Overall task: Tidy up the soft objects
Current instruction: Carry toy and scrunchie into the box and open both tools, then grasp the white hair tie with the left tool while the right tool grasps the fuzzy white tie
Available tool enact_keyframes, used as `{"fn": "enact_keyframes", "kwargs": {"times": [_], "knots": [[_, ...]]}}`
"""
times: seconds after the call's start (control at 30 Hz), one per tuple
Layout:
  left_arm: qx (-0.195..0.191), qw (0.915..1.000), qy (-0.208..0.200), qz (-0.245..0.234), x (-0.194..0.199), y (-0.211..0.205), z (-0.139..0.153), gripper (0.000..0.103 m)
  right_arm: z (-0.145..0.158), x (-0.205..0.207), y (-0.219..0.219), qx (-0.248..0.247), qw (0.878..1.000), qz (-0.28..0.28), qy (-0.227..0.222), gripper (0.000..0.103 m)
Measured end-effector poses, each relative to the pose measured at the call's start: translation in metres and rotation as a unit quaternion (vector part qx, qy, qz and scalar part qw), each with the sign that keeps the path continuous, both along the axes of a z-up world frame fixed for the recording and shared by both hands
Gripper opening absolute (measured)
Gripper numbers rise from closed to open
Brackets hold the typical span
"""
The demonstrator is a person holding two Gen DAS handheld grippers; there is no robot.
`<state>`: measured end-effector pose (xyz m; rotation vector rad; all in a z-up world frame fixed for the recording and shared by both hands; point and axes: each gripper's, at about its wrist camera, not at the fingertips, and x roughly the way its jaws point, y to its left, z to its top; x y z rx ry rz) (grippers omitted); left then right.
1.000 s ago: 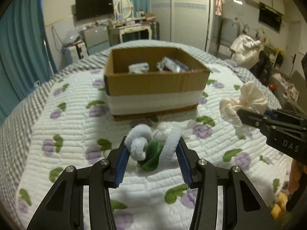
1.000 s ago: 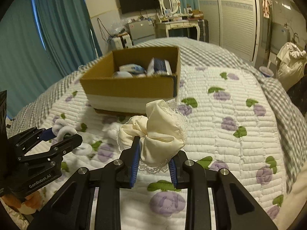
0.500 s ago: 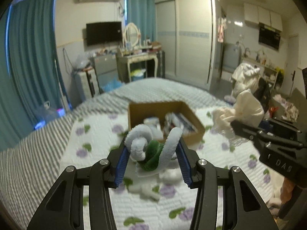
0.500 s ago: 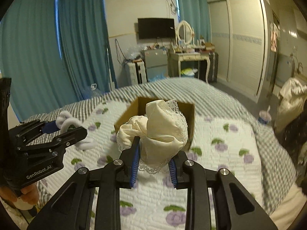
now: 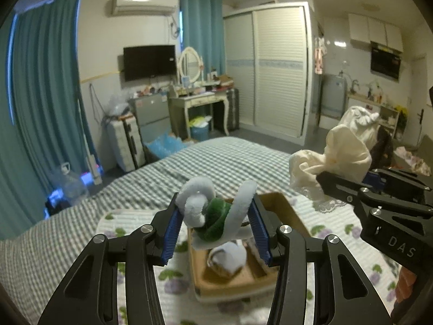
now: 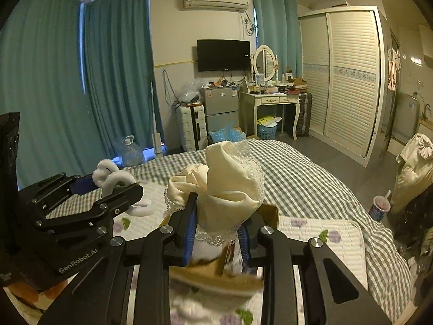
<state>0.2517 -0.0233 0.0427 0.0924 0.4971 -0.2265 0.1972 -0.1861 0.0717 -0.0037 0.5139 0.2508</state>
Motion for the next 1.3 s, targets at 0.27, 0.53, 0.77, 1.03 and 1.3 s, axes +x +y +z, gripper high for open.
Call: {"fn": "enact_keyframes", "kwargs": {"times": [0.27,0.53,0.77,1.03,1.3], "knots": [[0.017,0.9984,0.053,-0.007,0.070,-0.012,-0.069,0.047,-0.065,0.102,-0.004,0.012,0.998,-0.013,0.061,0.026],[0.053,0.9951,0.082,-0.012,0.085,-0.021,-0.104,0.050,-0.136,0.162,-0.012,0.031,0.991,-0.019,0.126,0.026],[0.051,0.9973,0.053,-0.001,0.066,-0.019,-0.072,0.077,-0.116,0.149,-0.015,0.044,0.993,-0.039,0.106,0.059],[0.032,0.9990,-0.018,0.024,-0.009,-0.008,0.031,0.083,-0.013,0.075,-0.032,0.045,0.996,-0.061,0.043,0.066],[0.024,0.9932,-0.103,0.050,-0.124,0.008,0.110,0.097,0.087,-0.045,-0.050,0.068,0.996,-0.056,-0.013,0.086]]}}
